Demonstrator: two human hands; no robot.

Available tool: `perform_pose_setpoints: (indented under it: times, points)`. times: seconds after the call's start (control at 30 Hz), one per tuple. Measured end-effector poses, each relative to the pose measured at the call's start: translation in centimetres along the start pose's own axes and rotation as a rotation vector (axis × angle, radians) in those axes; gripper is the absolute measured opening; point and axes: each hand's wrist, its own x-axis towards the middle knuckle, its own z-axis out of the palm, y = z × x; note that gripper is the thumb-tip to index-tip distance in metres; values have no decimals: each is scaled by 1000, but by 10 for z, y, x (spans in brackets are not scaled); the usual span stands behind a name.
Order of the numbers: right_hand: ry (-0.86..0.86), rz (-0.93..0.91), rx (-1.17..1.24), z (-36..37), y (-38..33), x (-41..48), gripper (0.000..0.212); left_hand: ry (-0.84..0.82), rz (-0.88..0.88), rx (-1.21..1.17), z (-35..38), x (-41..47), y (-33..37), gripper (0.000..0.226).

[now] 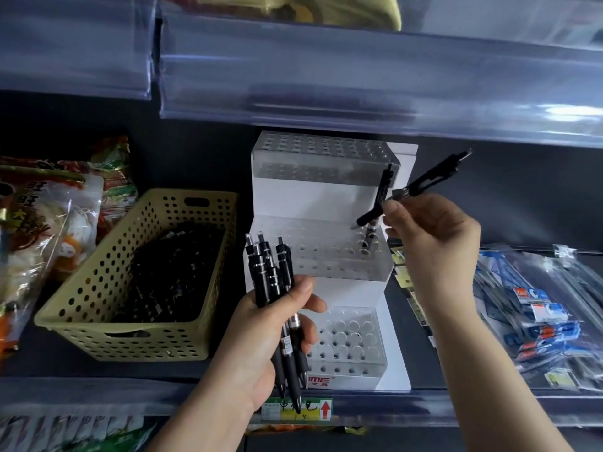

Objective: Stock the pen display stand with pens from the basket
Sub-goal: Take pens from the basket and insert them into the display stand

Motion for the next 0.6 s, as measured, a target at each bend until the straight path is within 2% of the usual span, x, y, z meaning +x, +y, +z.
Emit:
perform_pose_setpoints:
  times: [0.13,0.23,0.47,0.6]
  points:
    - [96,-157,-186,2,14,-1,21,-12,-15,-35,0,1,-1,36]
    - [137,-232,-246,4,22,1,20,-20,-25,-45,1,1,-1,36]
    - [121,-354,-481,14,21,-1,15,-29,-25,-48,0,2,-2,34]
    - [142,-314,-573,18,21,0,25,-30,-25,-54,-2,1,-2,33]
